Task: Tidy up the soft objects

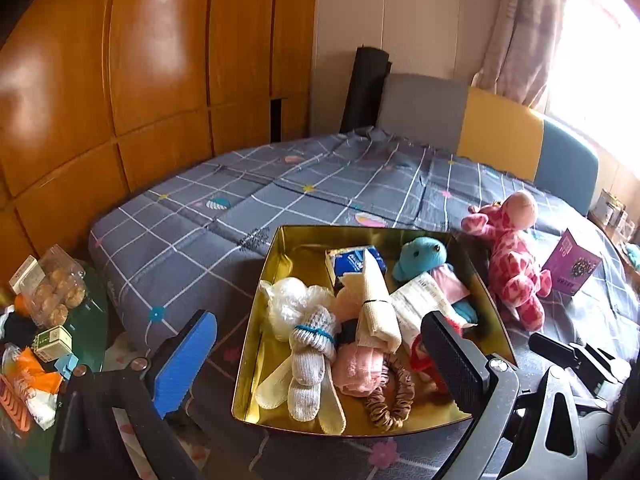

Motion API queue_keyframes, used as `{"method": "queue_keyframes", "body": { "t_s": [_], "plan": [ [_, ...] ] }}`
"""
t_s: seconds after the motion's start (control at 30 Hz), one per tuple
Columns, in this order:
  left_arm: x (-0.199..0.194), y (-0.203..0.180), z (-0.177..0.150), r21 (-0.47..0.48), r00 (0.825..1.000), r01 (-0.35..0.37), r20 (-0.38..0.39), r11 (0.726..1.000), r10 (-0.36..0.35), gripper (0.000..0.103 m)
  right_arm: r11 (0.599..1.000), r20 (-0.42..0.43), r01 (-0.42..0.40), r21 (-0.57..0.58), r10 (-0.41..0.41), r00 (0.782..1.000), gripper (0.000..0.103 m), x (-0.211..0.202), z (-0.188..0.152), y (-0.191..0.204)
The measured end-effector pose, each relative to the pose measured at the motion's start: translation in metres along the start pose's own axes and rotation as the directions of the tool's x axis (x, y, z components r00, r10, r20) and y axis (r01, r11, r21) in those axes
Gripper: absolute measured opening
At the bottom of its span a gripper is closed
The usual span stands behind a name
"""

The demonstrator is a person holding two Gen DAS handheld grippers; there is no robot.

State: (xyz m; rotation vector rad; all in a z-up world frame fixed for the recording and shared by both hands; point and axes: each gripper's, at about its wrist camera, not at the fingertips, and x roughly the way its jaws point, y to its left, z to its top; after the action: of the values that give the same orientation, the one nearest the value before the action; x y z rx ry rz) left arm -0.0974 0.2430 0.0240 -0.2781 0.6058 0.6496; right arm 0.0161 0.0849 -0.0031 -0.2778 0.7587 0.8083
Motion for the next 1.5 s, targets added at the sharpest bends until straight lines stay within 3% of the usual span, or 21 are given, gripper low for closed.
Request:
{"method": "queue_keyframes", "body": {
  "t_s": [0.23,0.47,1.5],
  "plan": [
    [-0.015,-0.007,-0.002,-0.007,0.999,0.007,0.034,1.0,-0.007,0.103,0.995,0.034,0.09,0.046,-0.091,0.995,0.068,-0.013,-0.005,0.0],
    [-0.023,-0.015,-0.005,0.009,0.999,0.009,0.047,1.0,-0.01,0.103,0.992,0.061,0.115,0.052,-0.118,0.991,0.068,-0.024,-0.006,0.002],
    [-0.021,-0.013,-0.007,-0.006,0.999,0.012,0.038,1.0,-0.011,0.103,0.993,0.059,0.109,0.047,-0.111,0.992,0.068,-0.022,-0.005,0.006]
  ]
}}
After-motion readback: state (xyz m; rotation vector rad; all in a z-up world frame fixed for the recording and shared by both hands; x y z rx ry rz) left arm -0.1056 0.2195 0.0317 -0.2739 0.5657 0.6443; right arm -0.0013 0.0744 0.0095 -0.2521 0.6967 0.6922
